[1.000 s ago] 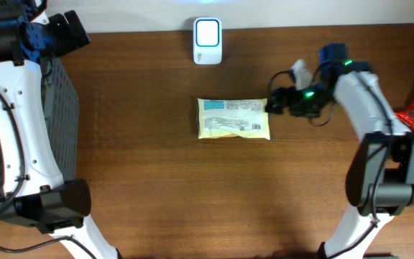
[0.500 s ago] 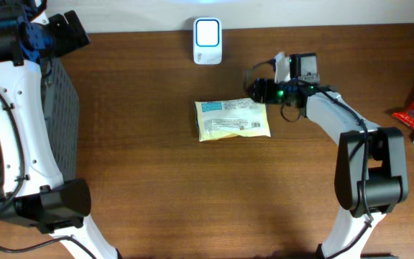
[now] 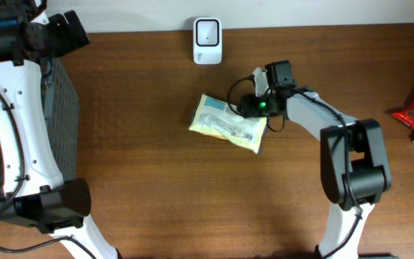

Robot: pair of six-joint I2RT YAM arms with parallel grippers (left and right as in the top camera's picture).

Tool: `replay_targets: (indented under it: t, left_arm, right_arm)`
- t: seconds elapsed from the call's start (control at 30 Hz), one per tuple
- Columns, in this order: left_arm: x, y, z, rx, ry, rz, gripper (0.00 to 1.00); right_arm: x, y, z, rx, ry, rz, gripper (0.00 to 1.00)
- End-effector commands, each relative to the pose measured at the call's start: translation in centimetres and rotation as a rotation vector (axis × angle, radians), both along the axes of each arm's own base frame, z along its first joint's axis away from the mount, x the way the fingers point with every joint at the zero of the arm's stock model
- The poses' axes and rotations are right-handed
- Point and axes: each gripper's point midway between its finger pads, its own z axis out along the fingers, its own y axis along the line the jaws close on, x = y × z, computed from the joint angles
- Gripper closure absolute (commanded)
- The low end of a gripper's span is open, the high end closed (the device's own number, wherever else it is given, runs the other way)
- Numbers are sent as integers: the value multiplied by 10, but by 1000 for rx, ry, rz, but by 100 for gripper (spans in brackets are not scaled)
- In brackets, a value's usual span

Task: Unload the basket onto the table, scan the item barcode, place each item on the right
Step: 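Reach the right gripper to the yellow wipes pack and grasp it, then lift and turn the yellow wipes pack in the right gripper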

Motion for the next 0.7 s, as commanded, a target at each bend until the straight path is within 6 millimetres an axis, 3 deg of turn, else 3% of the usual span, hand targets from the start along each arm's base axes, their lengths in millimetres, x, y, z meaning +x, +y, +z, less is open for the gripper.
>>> replay_targets:
  t: [0.0, 0.1, 0.13, 0.17, 0.27, 0.33, 0.4, 0.47, 0.57, 0.67]
  left_arm:
    - [2, 4, 2, 20, -6, -2, 1]
    - [2, 4, 2, 20, -5, -2, 1]
    - [2, 4, 2, 20, -6, -2, 1]
    - [2, 4, 2, 20, -6, -2, 1]
    - [2, 4, 2, 20, -5, -2, 1]
    - [2, 4, 2, 20, -5, -2, 1]
    - [2, 4, 2, 20, -5, -2, 1]
    - [2, 4, 2, 20, -5, -2, 1]
    - [2, 4, 2, 20, -5, -2, 1]
    - [2, 4, 2, 20, -5, -2, 1]
  right_arm:
    - [-21, -15, 41, -37, 48, -16, 44]
    - [-61, -18, 84, -40, 162, 0, 40]
    - [-65, -17, 92, -35, 154, 17, 38]
    - [-62, -16, 98, -32, 129, 18, 31]
    - [-40, -12, 99, -41, 12, 83, 27]
    - [-22, -9, 87, -36, -25, 84, 27]
    - [-16, -4, 59, -17, 11, 95, 26]
    - [-23, 14, 37, 76, 65, 171, 21]
    - [-36, 33, 13, 203, 144, 237, 21]
    - [-49, 44, -5, 260, 221, 256, 34]
